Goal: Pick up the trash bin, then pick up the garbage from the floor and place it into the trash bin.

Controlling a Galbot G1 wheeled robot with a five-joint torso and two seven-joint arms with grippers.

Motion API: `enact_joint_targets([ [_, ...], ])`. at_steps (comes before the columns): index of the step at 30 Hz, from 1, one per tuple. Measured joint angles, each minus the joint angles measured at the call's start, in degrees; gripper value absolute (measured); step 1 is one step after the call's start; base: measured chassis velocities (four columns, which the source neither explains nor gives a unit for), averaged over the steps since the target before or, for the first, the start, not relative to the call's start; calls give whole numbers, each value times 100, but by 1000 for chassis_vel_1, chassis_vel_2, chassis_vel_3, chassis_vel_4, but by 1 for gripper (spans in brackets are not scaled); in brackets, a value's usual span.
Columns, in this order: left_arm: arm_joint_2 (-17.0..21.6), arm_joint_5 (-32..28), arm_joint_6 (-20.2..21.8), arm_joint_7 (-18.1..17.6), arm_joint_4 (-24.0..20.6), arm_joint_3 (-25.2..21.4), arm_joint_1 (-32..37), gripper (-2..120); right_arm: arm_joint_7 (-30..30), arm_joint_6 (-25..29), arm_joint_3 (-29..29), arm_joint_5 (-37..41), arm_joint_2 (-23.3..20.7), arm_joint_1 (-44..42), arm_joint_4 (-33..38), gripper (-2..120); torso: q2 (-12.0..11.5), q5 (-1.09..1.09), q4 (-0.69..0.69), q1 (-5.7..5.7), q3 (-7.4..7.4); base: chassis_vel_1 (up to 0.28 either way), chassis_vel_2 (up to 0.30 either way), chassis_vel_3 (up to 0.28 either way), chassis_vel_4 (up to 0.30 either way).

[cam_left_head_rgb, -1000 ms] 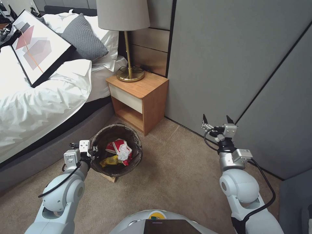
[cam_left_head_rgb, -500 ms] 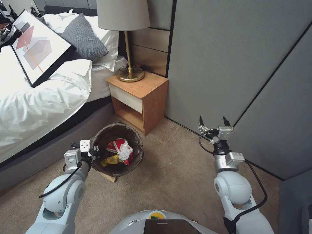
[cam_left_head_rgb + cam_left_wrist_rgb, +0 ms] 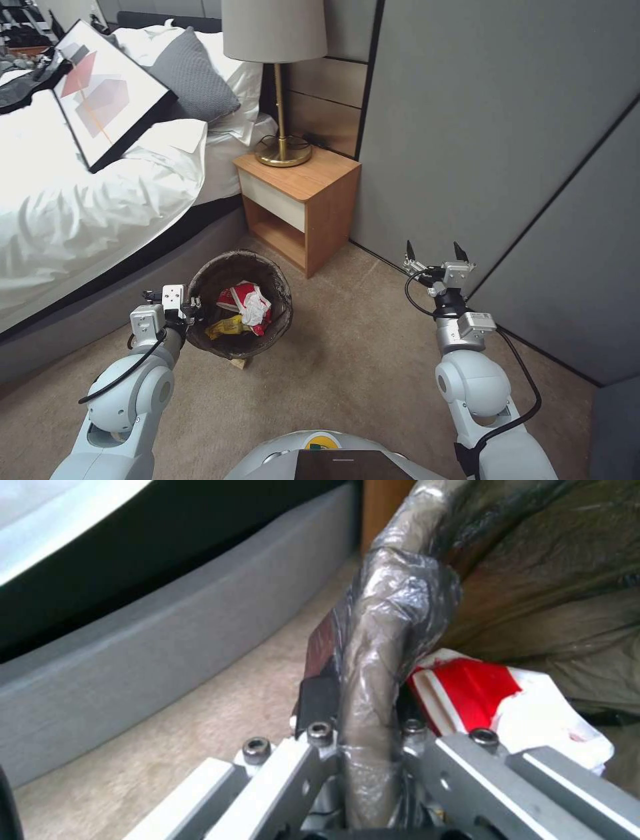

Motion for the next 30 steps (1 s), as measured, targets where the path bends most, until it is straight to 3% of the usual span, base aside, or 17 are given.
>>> enact_joint_targets([
  [30,-8,55,0,-52,23,5,-1,0,16,122,6,-19,3,56,-193,100,0,1,0,0,0,94,95,85,89],
])
